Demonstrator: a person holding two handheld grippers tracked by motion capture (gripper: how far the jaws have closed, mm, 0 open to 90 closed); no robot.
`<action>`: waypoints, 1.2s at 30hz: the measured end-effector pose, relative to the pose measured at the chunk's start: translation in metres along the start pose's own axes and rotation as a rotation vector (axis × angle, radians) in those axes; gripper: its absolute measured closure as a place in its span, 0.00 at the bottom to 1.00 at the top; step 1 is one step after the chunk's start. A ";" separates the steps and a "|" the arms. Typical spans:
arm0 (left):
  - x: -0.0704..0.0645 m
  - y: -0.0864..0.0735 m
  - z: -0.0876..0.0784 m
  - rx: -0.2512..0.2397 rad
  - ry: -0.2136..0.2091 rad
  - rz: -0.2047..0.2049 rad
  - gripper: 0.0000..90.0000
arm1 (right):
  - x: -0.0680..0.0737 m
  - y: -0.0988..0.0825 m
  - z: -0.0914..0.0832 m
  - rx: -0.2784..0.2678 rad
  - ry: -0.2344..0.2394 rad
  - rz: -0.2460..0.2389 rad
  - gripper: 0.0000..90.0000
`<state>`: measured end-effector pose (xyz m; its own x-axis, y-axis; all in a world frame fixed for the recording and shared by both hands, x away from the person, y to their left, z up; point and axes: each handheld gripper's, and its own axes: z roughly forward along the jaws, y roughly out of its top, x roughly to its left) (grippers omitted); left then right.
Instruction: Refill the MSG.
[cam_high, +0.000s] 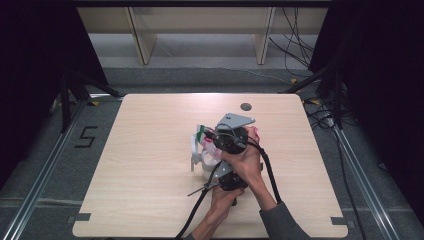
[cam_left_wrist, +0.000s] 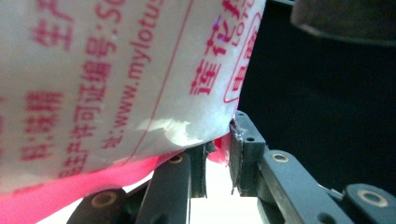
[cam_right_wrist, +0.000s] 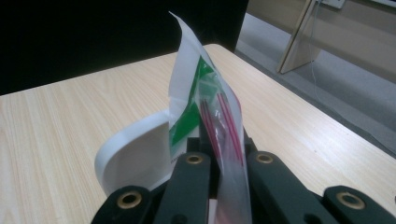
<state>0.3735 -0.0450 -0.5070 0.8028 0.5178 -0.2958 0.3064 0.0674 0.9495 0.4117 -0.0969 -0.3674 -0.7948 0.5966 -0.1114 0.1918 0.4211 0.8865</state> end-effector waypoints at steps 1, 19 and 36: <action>0.000 0.000 0.000 0.000 0.001 0.004 0.86 | 0.000 0.000 0.000 0.012 0.011 0.013 1.00; -0.001 0.000 -0.002 0.000 0.031 0.006 0.86 | -0.001 0.001 -0.003 -0.003 0.023 0.011 1.00; -0.003 -0.003 -0.006 0.050 0.051 0.013 0.85 | -0.008 0.001 -0.015 -0.042 0.040 0.050 1.00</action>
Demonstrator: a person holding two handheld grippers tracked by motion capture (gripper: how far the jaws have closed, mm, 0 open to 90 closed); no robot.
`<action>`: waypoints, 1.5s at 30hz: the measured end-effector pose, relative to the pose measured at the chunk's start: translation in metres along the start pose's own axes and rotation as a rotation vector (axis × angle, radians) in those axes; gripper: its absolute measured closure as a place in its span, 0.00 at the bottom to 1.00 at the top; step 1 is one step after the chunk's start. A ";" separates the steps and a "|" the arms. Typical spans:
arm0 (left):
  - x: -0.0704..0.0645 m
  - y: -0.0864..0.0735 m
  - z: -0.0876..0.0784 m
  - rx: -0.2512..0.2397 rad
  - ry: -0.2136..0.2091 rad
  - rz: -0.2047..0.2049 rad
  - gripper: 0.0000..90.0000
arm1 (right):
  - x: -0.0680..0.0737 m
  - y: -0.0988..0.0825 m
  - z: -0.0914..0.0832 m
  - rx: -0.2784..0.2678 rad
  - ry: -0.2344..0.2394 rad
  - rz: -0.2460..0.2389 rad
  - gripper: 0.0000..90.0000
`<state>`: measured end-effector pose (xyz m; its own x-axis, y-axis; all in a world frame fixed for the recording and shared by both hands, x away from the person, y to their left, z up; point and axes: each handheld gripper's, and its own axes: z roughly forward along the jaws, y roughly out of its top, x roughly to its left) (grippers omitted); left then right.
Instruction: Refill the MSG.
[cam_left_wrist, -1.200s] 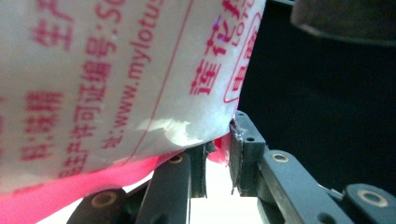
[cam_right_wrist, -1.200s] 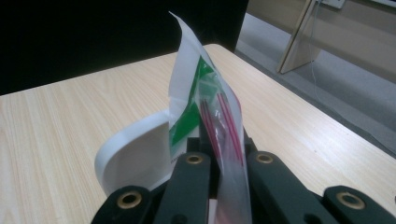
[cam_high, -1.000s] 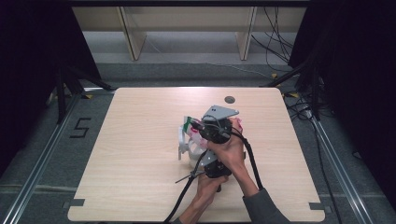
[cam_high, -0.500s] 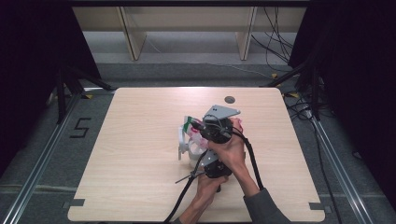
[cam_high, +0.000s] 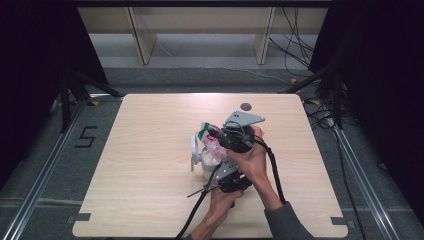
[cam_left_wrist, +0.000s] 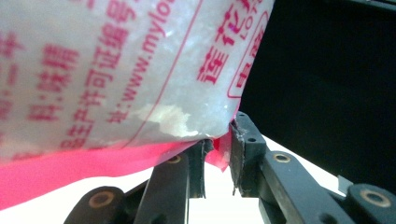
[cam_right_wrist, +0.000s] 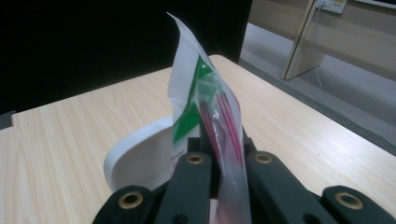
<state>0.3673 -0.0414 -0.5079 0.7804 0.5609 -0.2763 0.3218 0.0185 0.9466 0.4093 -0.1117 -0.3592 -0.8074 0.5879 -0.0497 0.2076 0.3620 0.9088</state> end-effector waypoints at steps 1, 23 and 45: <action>0.000 0.000 0.000 0.002 0.001 0.000 0.85 | 0.000 0.000 0.000 -0.008 -0.003 0.012 1.00; -0.002 -0.010 -0.008 -0.006 0.002 -0.035 0.83 | -0.011 0.001 -0.028 -0.084 0.020 0.054 1.00; -0.009 -0.017 -0.024 0.079 -0.018 0.017 0.77 | -0.019 -0.013 -0.069 -0.143 0.022 0.116 1.00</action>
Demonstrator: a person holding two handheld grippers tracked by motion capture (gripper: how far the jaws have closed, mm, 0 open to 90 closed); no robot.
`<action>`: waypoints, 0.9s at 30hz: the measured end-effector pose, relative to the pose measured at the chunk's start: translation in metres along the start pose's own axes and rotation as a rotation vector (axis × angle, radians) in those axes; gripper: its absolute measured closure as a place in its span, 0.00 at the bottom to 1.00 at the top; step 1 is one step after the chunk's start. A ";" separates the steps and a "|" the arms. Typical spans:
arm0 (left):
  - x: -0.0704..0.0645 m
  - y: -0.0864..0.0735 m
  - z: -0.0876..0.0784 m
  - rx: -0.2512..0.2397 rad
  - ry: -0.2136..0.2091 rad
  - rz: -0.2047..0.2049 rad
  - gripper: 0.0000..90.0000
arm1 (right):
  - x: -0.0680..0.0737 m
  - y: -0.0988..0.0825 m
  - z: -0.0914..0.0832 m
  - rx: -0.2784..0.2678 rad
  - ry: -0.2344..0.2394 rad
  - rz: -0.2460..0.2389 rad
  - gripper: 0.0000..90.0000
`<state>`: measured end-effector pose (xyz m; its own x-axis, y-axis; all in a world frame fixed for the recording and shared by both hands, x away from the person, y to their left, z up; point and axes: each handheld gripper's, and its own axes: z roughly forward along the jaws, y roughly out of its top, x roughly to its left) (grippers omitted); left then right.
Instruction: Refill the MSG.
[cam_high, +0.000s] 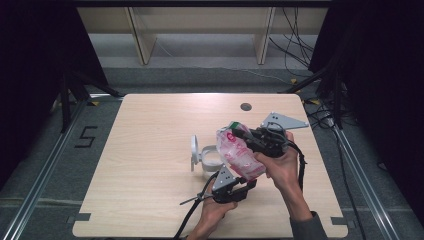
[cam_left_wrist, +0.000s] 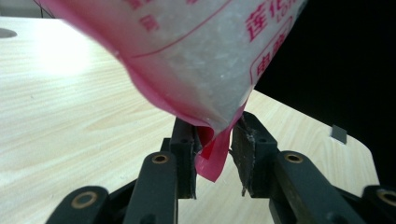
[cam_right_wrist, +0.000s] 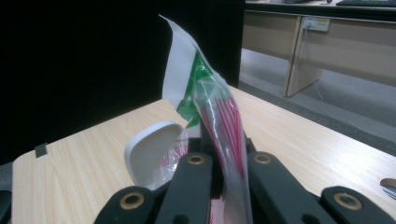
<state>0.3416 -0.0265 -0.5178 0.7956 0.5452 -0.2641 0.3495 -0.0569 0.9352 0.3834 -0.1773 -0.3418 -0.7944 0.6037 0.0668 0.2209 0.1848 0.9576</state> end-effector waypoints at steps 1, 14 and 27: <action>0.000 0.001 -0.002 0.019 0.000 -0.001 0.76 | 0.001 -0.001 -0.002 0.003 -0.001 0.022 1.00; 0.008 0.008 -0.016 0.076 -0.010 0.030 0.62 | -0.009 -0.013 -0.027 -0.065 0.035 0.092 1.00; 0.009 0.012 -0.040 0.075 0.006 0.034 0.50 | -0.013 -0.021 -0.038 -0.058 -0.010 0.110 1.00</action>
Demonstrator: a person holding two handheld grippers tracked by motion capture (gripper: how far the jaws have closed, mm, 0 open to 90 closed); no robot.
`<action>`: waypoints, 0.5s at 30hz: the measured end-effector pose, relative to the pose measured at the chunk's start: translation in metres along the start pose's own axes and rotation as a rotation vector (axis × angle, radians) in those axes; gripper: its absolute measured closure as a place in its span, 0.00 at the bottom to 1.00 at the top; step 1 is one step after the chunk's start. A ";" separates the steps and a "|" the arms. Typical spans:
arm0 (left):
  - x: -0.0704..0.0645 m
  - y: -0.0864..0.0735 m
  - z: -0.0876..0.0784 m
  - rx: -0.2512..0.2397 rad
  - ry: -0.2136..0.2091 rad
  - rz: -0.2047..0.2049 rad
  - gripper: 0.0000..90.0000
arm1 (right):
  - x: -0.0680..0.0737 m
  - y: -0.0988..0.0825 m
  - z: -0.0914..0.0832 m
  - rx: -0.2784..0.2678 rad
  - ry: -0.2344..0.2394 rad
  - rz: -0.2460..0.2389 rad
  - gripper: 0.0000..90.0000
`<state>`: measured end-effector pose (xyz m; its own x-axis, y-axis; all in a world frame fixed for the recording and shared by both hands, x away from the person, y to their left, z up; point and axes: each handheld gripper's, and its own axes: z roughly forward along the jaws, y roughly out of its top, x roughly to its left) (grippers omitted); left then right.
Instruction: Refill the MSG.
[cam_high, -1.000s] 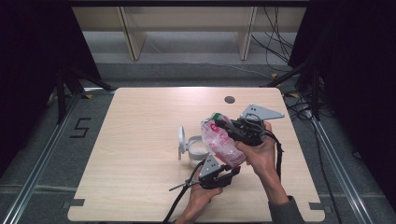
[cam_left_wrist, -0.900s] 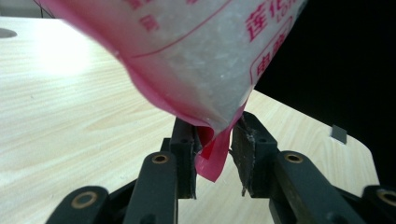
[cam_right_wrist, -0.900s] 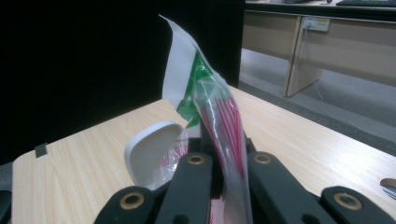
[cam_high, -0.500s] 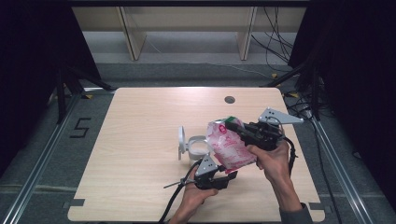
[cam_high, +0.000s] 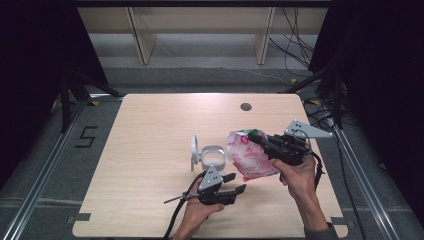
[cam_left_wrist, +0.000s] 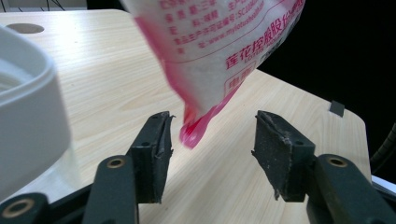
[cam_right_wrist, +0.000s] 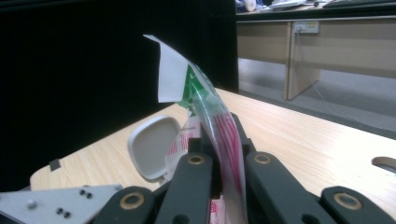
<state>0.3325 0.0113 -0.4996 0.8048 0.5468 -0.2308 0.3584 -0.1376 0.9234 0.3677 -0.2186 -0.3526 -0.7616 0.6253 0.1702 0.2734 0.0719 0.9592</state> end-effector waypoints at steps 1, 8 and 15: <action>0.001 -0.001 -0.001 0.003 -0.010 0.006 0.49 | -0.001 -0.001 -0.001 0.004 -0.008 -0.010 1.00; -0.003 -0.006 -0.018 0.019 0.022 0.029 0.43 | -0.007 -0.008 -0.002 0.007 -0.012 0.023 1.00; 0.002 -0.006 -0.038 0.008 0.038 0.028 0.40 | -0.011 -0.015 -0.002 0.018 -0.012 0.050 1.00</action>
<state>0.3140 0.0447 -0.4943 0.7964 0.5733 -0.1927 0.3396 -0.1602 0.9268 0.3705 -0.2277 -0.3688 -0.7393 0.6380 0.2152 0.3219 0.0542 0.9452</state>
